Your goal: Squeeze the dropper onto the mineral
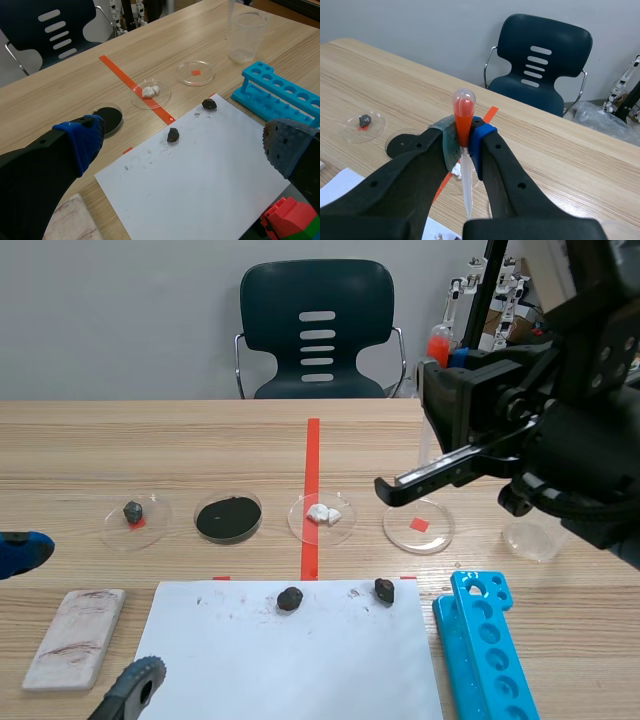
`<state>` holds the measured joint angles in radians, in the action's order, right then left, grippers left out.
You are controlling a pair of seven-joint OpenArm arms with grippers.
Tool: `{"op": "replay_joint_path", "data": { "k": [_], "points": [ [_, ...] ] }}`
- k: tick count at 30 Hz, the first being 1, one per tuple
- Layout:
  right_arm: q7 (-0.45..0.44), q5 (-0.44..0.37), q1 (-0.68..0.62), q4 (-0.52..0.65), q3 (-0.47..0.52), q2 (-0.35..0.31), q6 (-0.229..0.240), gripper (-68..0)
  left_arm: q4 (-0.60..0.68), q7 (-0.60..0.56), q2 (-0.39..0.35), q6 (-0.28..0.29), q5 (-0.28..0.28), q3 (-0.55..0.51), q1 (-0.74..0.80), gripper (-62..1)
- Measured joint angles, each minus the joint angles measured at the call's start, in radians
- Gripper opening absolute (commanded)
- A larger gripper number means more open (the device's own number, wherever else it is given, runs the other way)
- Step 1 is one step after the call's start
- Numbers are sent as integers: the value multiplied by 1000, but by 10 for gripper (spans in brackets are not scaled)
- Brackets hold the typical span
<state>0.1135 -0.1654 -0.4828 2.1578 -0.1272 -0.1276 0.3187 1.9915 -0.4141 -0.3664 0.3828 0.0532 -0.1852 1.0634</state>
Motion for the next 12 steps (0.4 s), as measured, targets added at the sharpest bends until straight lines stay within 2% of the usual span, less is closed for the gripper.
{"op": "replay_joint_path", "data": {
  "k": [12],
  "points": [
    [-8, 0, 0, 0, 0, 0, 0, -666, 0, 0, 0, 0, 0, 0, 0, 14]
  ]
}}
